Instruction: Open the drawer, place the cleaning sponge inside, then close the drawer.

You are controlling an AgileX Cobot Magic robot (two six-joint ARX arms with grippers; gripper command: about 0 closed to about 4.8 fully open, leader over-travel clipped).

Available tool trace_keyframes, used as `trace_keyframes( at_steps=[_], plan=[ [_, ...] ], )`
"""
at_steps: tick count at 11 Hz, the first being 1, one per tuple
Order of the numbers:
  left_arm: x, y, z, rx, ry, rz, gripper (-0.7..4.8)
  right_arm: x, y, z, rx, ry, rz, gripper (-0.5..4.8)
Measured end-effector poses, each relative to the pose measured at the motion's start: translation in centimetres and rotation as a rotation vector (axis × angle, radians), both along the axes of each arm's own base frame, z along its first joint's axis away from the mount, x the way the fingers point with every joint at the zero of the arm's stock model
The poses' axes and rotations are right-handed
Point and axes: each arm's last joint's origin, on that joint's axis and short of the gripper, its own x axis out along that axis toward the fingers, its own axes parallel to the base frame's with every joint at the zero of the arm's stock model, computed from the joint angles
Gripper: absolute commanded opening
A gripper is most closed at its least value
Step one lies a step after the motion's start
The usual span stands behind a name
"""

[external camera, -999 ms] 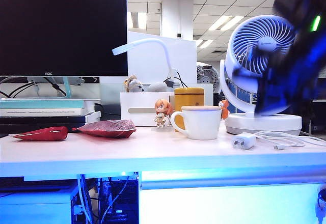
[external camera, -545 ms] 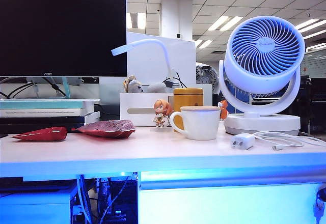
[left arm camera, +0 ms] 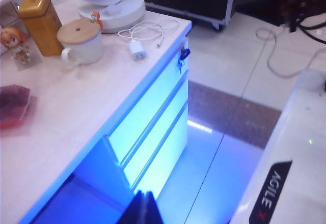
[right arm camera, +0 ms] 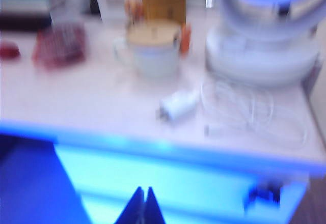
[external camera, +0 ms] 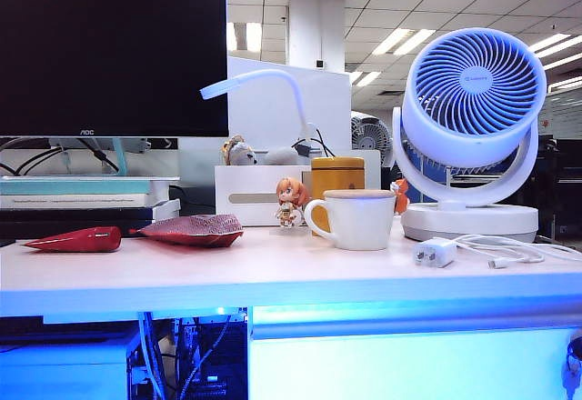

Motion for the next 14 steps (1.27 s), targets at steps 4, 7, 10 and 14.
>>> trace_keyframes(
  at_steps=[4, 7, 10, 14],
  plan=[
    [4.3, -2.7, -8.3, -0.124, -0.01, 0.111, -0.06, -0.2, 0.0, 0.3, 0.009, -0.024, 0.01, -0.01],
    [6.2, -3.2, -13.5, -0.196, -0.045, 0.3, -0.06, -0.2, 0.0, 0.3, 0.01, -0.026, 0.011, -0.01],
    [7.2, 0.2, -17.6, -0.222, -0.162, 0.715, -0.06, -0.2, 0.0, 0.3, 0.009, -0.026, 0.011, -0.01],
    [7.2, 2.5, -19.0, -0.151, -0.142, 0.983, -0.06, -0.2, 0.0, 0.3, 0.01, -0.026, 0.011, -0.01]
  ],
)
